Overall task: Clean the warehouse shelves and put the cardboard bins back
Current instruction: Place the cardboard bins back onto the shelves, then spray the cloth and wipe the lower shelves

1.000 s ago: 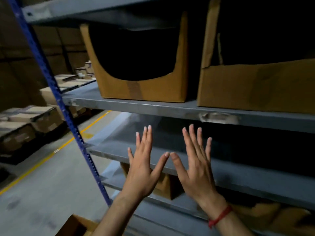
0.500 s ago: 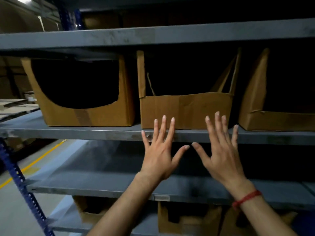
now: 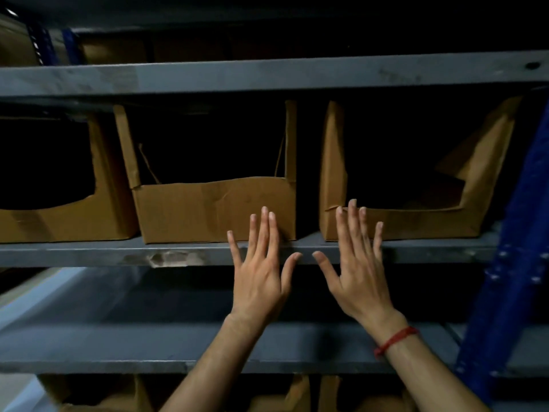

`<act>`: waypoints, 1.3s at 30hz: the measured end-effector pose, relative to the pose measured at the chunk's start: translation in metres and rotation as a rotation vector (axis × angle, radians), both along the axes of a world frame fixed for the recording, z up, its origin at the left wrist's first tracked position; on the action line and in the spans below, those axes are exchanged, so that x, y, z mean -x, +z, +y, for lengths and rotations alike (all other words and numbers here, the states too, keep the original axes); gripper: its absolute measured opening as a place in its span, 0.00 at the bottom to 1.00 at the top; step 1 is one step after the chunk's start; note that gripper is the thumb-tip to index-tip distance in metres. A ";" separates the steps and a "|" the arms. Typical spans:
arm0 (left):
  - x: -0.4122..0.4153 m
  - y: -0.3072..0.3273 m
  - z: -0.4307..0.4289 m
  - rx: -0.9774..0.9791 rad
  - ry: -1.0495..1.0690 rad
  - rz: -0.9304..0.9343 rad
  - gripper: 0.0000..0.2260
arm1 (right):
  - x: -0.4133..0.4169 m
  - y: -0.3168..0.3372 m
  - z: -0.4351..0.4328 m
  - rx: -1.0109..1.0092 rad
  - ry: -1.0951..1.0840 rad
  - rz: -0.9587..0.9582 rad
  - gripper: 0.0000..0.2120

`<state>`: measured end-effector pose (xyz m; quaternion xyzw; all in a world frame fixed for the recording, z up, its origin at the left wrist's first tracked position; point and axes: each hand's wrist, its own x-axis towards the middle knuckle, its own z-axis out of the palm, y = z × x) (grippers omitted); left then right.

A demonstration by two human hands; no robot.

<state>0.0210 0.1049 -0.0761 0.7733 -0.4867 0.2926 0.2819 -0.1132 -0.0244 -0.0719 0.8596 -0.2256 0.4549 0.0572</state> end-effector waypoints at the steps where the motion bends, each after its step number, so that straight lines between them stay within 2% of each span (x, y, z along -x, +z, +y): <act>1: 0.003 0.000 -0.005 0.005 0.016 -0.019 0.34 | 0.003 0.001 -0.005 0.007 0.007 -0.001 0.39; 9: 0.010 0.040 -0.027 -0.041 0.062 -0.229 0.36 | 0.015 0.025 -0.031 0.011 0.044 -0.038 0.38; 20: 0.028 0.069 -0.064 0.043 -0.076 -0.271 0.35 | 0.056 0.058 -0.050 -0.002 -0.014 -0.174 0.36; 28: 0.078 0.063 -0.116 0.087 -0.289 -0.197 0.36 | 0.116 0.053 -0.082 -0.059 -0.122 -0.252 0.35; 36: 0.165 0.054 -0.197 0.140 -0.508 -0.184 0.33 | 0.195 0.041 -0.145 -0.096 -0.204 -0.299 0.35; 39: 0.204 0.050 -0.230 0.134 -0.764 -0.196 0.29 | 0.229 0.035 -0.178 -0.110 -0.224 -0.313 0.33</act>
